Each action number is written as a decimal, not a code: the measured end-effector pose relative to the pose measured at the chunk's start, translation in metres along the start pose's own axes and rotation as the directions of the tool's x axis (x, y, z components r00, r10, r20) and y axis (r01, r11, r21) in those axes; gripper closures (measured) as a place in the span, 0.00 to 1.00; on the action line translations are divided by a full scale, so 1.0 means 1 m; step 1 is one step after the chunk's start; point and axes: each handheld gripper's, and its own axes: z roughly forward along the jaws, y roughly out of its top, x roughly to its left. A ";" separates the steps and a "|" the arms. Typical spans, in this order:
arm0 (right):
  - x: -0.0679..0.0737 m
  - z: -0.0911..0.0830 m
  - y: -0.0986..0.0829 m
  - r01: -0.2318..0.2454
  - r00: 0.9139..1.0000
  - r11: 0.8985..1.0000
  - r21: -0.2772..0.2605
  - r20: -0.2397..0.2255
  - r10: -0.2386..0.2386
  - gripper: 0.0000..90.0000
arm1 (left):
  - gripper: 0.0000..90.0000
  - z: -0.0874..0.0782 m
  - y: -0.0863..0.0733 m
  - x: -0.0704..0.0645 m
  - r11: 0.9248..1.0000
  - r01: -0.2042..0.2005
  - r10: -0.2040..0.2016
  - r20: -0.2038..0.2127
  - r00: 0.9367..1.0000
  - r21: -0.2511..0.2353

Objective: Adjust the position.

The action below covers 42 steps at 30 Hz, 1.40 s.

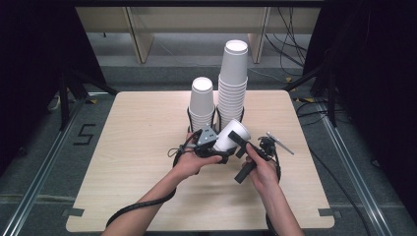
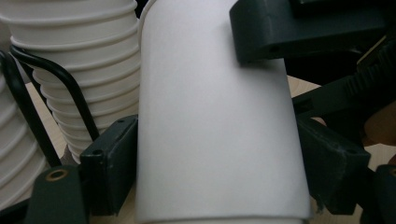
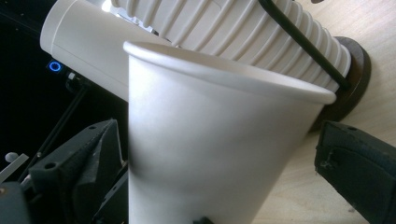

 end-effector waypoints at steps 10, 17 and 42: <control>-0.002 0.006 0.002 -0.003 1.000 1.000 0.007 0.013 0.003 0.06 | 0.23 0.002 -0.002 -0.003 1.000 -0.006 0.006 -0.007 1.000 0.006; -0.003 0.007 0.002 -0.026 1.000 1.000 -0.006 0.017 0.026 0.11 | 0.23 0.005 -0.002 -0.006 1.000 -0.018 0.018 -0.004 1.000 0.005; 0.000 0.006 0.002 0.063 0.998 0.997 -0.046 0.032 -0.061 0.19 | 0.22 0.003 0.001 -0.005 1.000 -0.020 0.020 0.002 1.000 0.018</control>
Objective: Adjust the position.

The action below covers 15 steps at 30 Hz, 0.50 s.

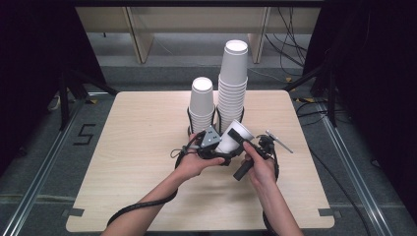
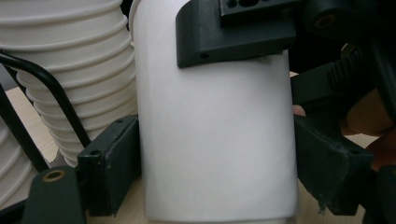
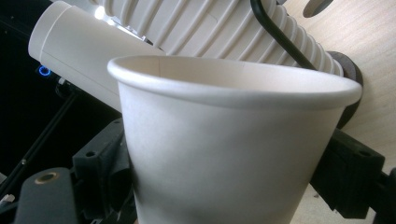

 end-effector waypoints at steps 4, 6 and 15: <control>0.003 -0.001 0.000 -0.004 1.000 1.000 0.012 0.004 0.004 0.20 | 0.21 -0.002 0.001 0.001 1.000 0.006 -0.006 0.007 1.000 -0.003; 0.004 -0.002 0.001 0.025 1.000 1.000 0.004 0.004 -0.025 0.20 | 0.21 -0.002 0.003 0.001 1.000 0.009 -0.009 0.005 1.000 -0.009; 0.008 -0.006 0.005 0.093 0.995 0.996 -0.006 0.033 -0.093 0.20 | 0.08 -0.006 0.005 -0.001 0.997 -0.030 0.028 0.023 0.999 0.068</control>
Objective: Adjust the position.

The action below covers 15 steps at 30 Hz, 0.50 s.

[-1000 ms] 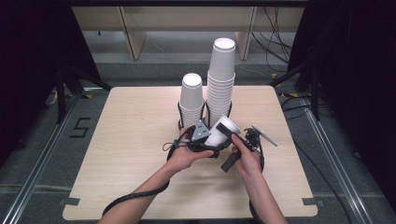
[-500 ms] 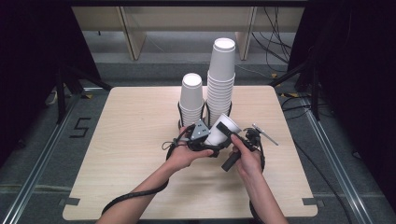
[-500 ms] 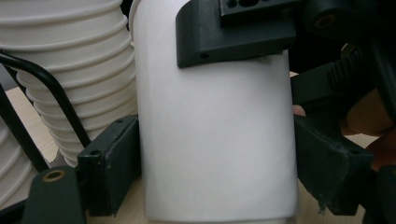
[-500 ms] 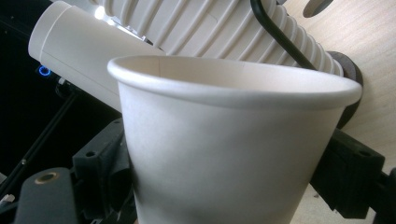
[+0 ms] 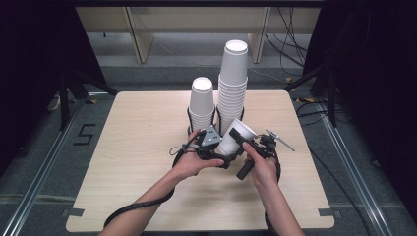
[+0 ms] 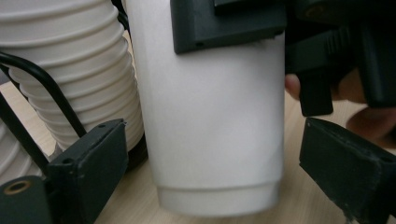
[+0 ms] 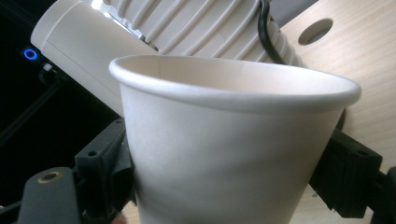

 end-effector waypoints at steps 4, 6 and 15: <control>-0.005 -0.002 0.002 0.096 0.995 0.995 -0.027 0.025 -0.095 0.20 | 0.07 -0.006 -0.003 -0.001 1.000 0.012 -0.012 -0.007 1.000 0.023; -0.003 -0.004 0.003 0.105 0.994 0.994 -0.033 0.030 -0.104 0.20 | 0.07 -0.010 -0.005 0.000 1.000 -0.001 0.001 -0.016 1.000 0.027; 0.002 -0.011 0.006 0.232 0.972 0.971 -0.060 0.046 -0.229 0.20 | 0.08 -0.038 -0.017 0.003 1.000 -0.004 0.004 -0.023 1.000 0.014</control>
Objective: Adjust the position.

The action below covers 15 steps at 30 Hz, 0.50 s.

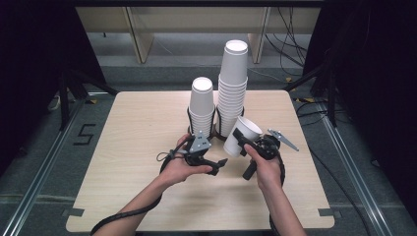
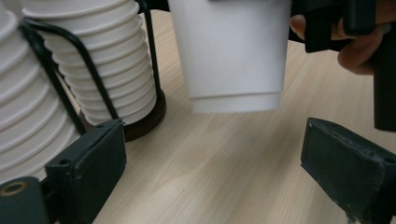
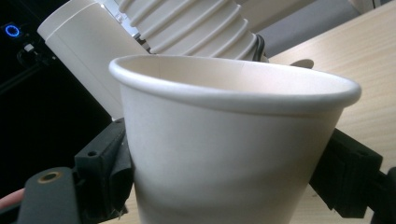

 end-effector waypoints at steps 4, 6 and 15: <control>0.005 -0.002 -0.002 0.062 0.998 0.998 -0.004 0.010 -0.062 0.20 | 0.08 -0.012 -0.006 0.002 1.000 0.009 -0.009 -0.008 1.000 -0.013; 0.006 -0.003 -0.002 0.090 0.996 0.996 -0.006 0.011 -0.090 0.20 | 0.08 -0.017 -0.009 0.004 1.000 0.017 -0.017 -0.013 1.000 -0.022; 0.013 -0.009 -0.004 0.220 0.975 0.975 -0.027 0.005 -0.220 0.20 | 0.08 -0.031 -0.017 0.010 0.998 0.048 -0.049 -0.028 0.998 -0.051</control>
